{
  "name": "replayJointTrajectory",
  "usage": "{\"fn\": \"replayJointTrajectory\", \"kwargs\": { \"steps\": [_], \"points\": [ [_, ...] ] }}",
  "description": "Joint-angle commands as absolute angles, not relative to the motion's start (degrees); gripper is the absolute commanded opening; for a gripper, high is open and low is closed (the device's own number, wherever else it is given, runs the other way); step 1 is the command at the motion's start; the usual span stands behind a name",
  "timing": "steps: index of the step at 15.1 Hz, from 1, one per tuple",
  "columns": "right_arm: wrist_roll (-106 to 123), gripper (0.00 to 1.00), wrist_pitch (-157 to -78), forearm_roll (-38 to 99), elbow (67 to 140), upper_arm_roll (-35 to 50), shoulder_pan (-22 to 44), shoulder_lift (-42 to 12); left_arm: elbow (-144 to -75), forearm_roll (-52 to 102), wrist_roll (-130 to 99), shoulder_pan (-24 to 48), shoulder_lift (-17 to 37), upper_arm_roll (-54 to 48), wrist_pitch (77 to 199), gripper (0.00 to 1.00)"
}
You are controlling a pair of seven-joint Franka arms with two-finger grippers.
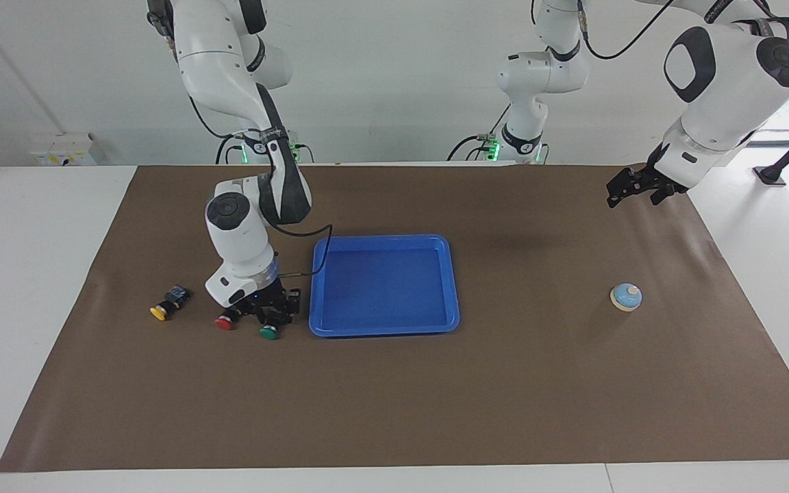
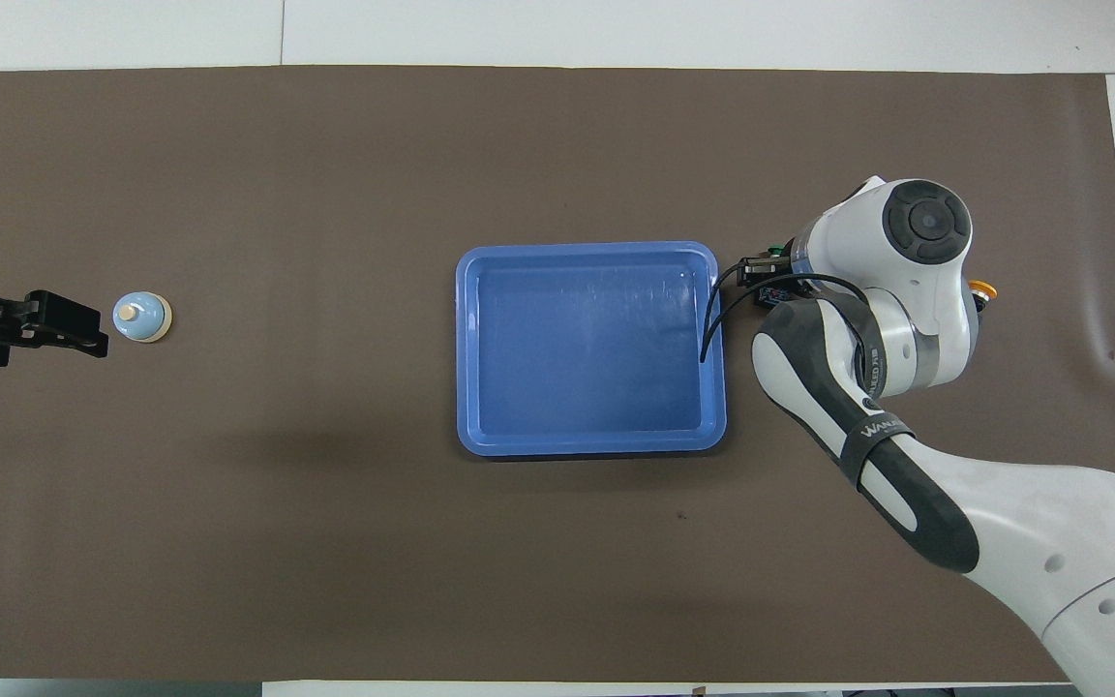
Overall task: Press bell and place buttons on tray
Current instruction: 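Grasp the green-capped button with the right gripper while the left gripper withdraws, then carry the green button into the blue tray and release it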
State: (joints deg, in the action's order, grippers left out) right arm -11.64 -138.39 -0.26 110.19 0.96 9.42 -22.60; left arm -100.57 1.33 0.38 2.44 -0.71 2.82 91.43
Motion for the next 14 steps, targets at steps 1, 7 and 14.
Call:
{"fn": "replayJointTrajectory", "kwargs": {
  "steps": [1, 7, 14],
  "points": [
    [-13.18, 0.00, -138.78, -1.06, 110.22, 1.05, 9.58, -22.85, -98.97, 2.02, -0.09, 0.79, 0.09, 1.93, 89.65, 1.00],
    [-13.27, 0.00, -121.25, -0.18, 94.35, 1.14, 12.55, -24.77, -92.20, 1.58, -0.09, 1.67, 1.05, 2.11, 84.29, 1.00],
    [-22.76, 0.00, -119.86, -0.26, 93.76, 1.14, 20.91, -25.40, -93.60, 1.32, 0.00, 1.58, 0.09, 2.02, 84.73, 1.00]
  ]
}}
